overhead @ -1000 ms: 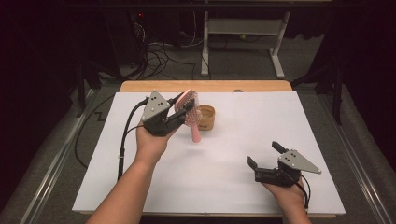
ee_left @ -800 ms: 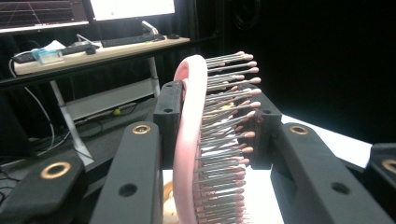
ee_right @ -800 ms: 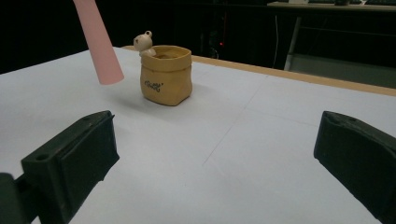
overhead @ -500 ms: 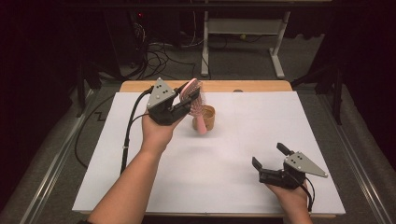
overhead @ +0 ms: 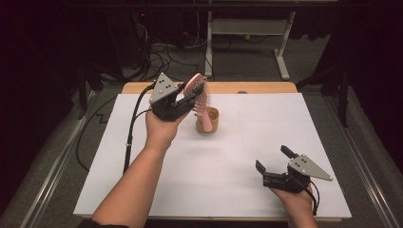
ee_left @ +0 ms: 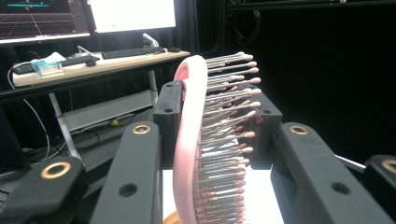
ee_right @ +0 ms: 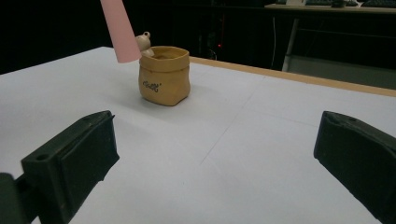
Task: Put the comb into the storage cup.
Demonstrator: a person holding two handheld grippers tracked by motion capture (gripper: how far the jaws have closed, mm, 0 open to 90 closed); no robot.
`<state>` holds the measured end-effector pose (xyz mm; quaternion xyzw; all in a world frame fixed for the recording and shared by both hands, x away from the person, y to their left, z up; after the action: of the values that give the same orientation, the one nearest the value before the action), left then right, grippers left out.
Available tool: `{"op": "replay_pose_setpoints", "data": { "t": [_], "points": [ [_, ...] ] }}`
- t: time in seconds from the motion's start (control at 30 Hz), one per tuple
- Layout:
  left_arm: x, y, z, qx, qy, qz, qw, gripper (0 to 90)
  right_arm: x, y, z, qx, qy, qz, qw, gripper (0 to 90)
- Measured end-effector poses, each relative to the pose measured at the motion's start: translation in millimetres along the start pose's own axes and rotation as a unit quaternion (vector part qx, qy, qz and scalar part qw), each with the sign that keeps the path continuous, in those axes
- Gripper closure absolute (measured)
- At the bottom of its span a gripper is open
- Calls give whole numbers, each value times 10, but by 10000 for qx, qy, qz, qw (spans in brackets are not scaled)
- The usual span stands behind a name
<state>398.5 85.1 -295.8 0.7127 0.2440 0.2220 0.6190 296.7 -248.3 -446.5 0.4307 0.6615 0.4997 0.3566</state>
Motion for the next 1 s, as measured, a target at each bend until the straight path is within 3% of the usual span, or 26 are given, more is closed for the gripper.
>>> {"op": "replay_pose_setpoints", "data": {
  "t": [1.0],
  "points": [
    [58,217,192,-79,145,183,9997,651,-8,-9,-4,-19,31,56,10000,1]
  ]
}}
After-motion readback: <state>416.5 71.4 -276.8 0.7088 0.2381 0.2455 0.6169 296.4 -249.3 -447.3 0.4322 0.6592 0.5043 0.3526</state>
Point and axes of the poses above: each handheld gripper's, and its own axes: z roughly forward along the jaws, y roughly out of its top, x roughly to its left, the point moved 2 cm from there along z, roughly forward along the jaws, and after that the axes turned 8 degrees about -y, right-handed, at the moved point
